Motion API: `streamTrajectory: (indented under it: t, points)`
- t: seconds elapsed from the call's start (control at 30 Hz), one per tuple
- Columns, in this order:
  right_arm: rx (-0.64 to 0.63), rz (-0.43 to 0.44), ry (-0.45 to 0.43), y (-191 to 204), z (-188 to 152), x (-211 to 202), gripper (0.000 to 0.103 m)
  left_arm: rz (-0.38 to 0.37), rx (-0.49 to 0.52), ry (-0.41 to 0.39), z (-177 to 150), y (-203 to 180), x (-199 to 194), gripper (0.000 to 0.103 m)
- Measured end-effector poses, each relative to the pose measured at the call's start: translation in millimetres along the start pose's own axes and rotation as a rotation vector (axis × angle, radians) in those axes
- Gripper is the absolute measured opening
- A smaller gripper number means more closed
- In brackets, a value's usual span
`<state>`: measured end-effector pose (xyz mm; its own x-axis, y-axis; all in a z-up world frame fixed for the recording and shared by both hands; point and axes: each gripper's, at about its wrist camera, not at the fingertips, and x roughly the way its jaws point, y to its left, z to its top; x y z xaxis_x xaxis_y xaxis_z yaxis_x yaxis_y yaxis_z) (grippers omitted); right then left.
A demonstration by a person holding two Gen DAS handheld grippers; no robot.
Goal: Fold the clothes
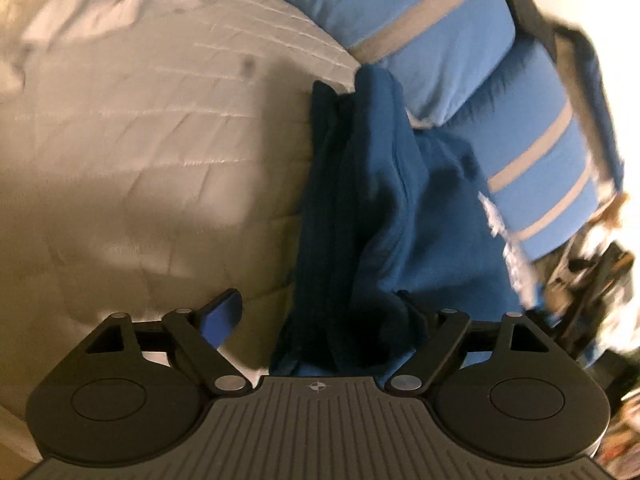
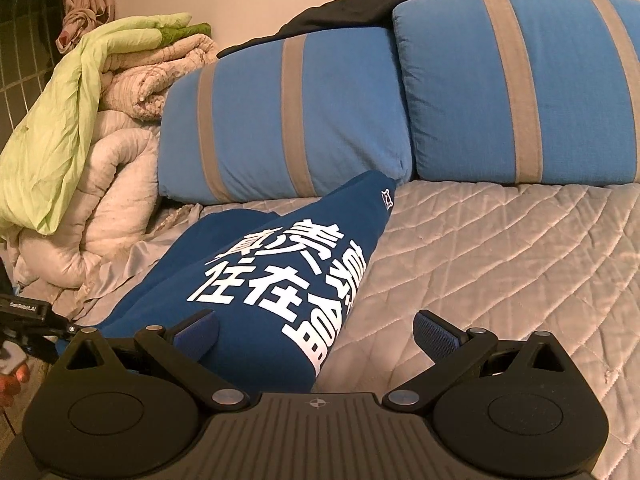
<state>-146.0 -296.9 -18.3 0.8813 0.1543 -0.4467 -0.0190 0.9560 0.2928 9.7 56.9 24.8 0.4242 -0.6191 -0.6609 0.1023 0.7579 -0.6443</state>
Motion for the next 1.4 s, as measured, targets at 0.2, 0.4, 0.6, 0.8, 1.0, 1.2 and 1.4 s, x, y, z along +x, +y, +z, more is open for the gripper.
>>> streamTrajectory:
  t: [0.2,0.4,0.6,0.8,1.0,1.2,1.4]
  points:
    - [0.005,0.004,0.009,0,-1,2,0.103,-0.189,-0.203,0.058,0,25,7,0.081]
    - [0.022,0.011,0.027,-2,-1,6,0.103,-0.279,-0.268,0.133,-7,35,28,0.038]
    - [0.092,0.023,0.048,-10,2,9,0.103,-0.244,-0.171,0.098,-6,26,21,0.035]
    - [0.149,0.025,0.195,-12,33,12,0.103,-0.162,-0.002,0.061,-4,5,9,0.032]
    - [0.112,0.089,0.296,-16,88,41,0.103,-0.056,0.171,0.016,-8,-23,1,0.029]
    - [0.317,0.127,0.324,-64,98,120,0.103,-0.04,0.2,0.002,-10,-27,0,0.028]
    - [0.489,0.178,0.324,-85,79,185,0.078,-0.048,0.184,0.0,-8,-27,1,0.027]
